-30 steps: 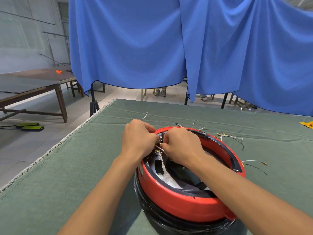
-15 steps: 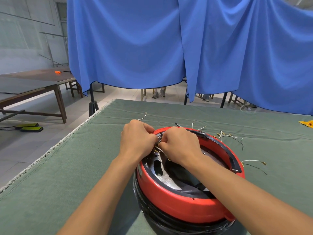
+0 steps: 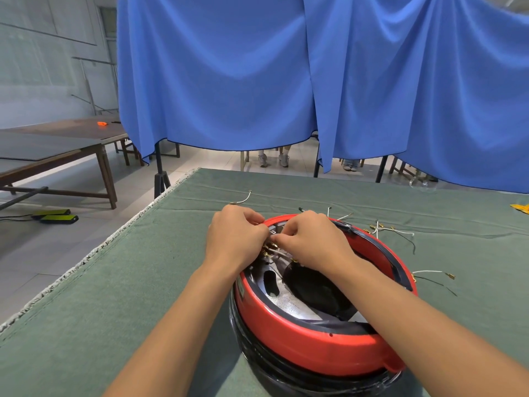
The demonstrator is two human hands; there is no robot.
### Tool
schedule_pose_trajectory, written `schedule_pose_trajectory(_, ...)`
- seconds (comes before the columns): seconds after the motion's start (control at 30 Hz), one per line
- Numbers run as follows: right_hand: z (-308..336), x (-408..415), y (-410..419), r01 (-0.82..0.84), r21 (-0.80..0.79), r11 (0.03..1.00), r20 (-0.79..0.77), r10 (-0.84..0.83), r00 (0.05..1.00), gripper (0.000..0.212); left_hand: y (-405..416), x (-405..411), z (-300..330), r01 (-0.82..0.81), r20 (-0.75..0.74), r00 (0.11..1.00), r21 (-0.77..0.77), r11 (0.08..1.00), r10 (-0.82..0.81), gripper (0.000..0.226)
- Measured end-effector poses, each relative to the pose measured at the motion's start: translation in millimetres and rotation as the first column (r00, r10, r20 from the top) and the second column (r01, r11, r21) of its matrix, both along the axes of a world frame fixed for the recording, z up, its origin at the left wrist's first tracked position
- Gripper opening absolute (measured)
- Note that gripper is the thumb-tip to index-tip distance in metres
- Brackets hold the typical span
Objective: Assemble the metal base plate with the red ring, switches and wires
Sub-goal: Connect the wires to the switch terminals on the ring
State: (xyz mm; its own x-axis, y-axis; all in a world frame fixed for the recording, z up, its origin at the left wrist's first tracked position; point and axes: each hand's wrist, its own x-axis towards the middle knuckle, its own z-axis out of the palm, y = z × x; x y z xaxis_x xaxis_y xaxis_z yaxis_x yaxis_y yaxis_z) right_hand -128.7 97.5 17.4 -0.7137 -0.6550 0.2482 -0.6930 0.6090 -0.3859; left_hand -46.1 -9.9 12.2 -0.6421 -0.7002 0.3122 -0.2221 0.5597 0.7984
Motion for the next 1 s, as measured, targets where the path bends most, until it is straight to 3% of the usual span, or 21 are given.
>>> schedule_pose_trajectory(0.1, 0.7, -0.6, 2.5, 0.0, 0.012, 1.0, 0.057, -0.001, 0.998, 0.014, 0.3, 0.9, -0.9, -0.025, -0.032, 0.999, 0.042, 0.999, 0.027, 0.019)
schedule_pose_trajectory(0.27, -0.4, -0.8, 3.8, -0.049, 0.054, 0.997, 0.083, 0.044, 0.996, 0.013, 0.1, 3.4, -1.8, -0.113, -0.048, 0.992, 0.025, 0.993, 0.114, 0.024)
schedule_pose_trajectory(0.73, -2.5, -0.3, -8.4, 0.04, 0.044, 0.998, 0.089, -0.044, 0.995, 0.014, -3.5, 3.4, -4.3, -0.114, -0.061, 0.992, -0.014, 0.993, 0.113, 0.023)
schedule_pose_trajectory(1.0, 0.9, -0.6, -4.7, 0.01, 0.032, 0.999, 0.089, -0.013, 0.996, 0.014, -1.9, 2.9, -4.6, -0.091, -0.064, 0.994, 0.031, 0.995, 0.093, 0.024)
